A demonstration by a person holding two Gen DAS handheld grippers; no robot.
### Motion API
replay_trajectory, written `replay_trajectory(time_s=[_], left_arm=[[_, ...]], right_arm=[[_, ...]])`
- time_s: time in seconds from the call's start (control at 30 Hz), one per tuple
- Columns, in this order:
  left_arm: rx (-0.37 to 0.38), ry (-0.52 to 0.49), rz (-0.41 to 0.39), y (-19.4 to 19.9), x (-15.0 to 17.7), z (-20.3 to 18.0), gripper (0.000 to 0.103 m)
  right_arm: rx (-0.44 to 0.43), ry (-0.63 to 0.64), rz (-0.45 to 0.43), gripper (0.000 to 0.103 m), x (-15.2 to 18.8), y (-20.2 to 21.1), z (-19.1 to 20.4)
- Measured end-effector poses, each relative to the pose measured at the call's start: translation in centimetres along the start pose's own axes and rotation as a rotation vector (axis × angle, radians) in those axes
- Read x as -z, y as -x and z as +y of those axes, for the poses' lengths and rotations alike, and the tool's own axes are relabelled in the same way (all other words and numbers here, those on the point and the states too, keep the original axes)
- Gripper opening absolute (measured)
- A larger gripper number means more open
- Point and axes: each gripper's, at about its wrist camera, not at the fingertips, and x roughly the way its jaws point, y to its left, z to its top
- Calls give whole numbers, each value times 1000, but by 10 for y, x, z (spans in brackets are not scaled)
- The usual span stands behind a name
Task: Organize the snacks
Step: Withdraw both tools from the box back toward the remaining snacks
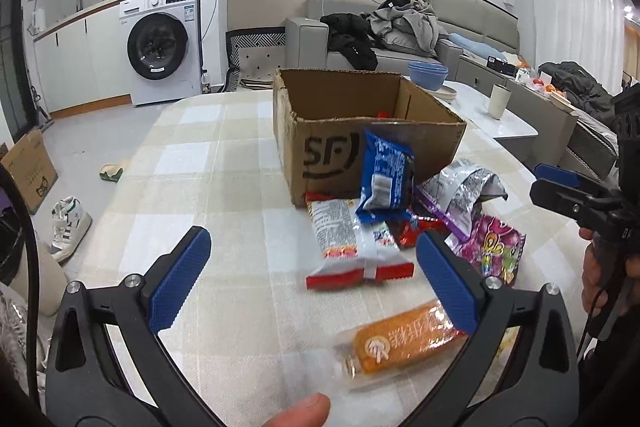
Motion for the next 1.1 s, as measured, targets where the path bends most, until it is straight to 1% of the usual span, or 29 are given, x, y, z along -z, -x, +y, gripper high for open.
replay_trajectory(time_s=[0.13, 0.37, 0.43, 0.5, 0.63, 0.77, 1.0, 1.1], left_arm=[[7, 16, 0, 9, 8, 3, 102], [19, 5, 9, 19, 29, -1, 102], [29, -4, 27, 17, 34, -2, 102], [19, -3, 34, 16, 38, -2, 102], [28, -6, 47, 13, 42, -5, 102], [25, -26, 47, 10, 45, -11, 102], [34, -38, 59, 5, 52, -17, 102], [33, -46, 64, 3, 54, -18, 102]], right_arm=[[-8, -5, 10, 103, 9, 6, 4], [-11, 6, 36, 103, 26, 13, 14], [-7, 9, 39, 103, 29, 15, 17], [-17, 16, 52, 103, 33, 16, 19], [7, 36, 64, 103, 43, 17, 20], [-1, 41, 92, 103, 51, 16, 19], [-14, 52, 104, 103, 53, 19, 19], [-26, 66, 131, 103, 56, 18, 23]])
